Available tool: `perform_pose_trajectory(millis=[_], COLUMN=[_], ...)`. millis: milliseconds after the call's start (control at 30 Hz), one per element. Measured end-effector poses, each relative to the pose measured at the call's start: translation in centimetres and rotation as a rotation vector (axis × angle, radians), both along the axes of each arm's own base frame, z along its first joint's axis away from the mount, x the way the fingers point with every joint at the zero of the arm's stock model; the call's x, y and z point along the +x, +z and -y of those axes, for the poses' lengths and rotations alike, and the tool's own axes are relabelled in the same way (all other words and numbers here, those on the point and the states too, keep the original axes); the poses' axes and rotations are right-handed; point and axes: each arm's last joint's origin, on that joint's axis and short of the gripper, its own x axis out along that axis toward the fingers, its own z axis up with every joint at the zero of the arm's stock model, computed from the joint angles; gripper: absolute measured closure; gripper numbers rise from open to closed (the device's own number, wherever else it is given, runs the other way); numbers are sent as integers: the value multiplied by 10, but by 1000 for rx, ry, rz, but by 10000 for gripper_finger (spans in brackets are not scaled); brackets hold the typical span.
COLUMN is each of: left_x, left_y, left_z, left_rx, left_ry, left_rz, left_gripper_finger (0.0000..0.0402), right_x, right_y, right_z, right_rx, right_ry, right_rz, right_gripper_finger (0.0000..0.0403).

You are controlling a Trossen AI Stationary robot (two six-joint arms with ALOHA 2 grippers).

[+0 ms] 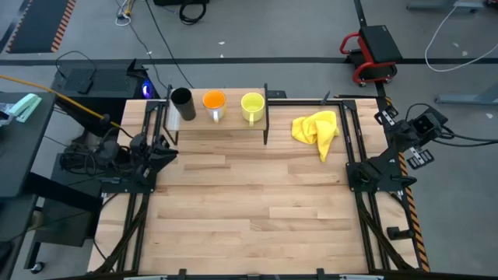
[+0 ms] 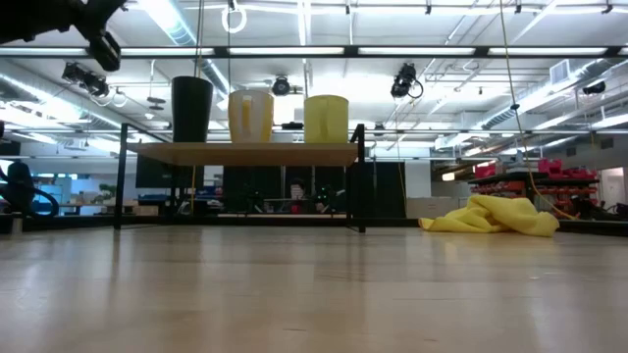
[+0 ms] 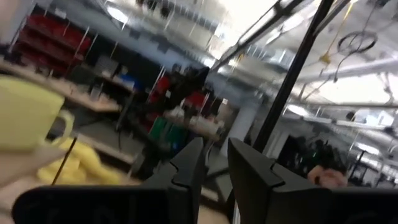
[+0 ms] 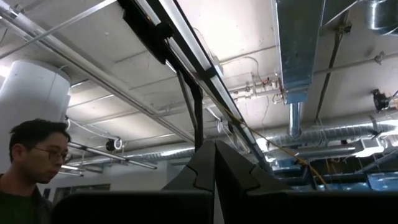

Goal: Stack small to large cups/mugs on shelf
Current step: Return to Home Position

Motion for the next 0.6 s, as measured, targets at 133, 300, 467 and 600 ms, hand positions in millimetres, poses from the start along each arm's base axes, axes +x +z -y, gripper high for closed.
perform_pose_trajectory(millis=[133,300,467,600], left_x=[4,4,5,5], left_y=[-11,-11,-16,-13], left_z=[1,-1,-2,-1], left_rx=[-32,-26,-58,-43], left_ry=[-15,51,94,68], left_rz=[-114,-113,-167,-135], left_gripper_finger=[321,315,311,315], right_x=[2,3,3,3], right_y=[-2,-4,-4,-4], right_z=[-1,-2,-2,-2], right_rx=[11,24,16,10], right_ry=[33,57,52,46], right_rz=[-41,-67,-68,-67], right_gripper_finger=[389,389,389,389])
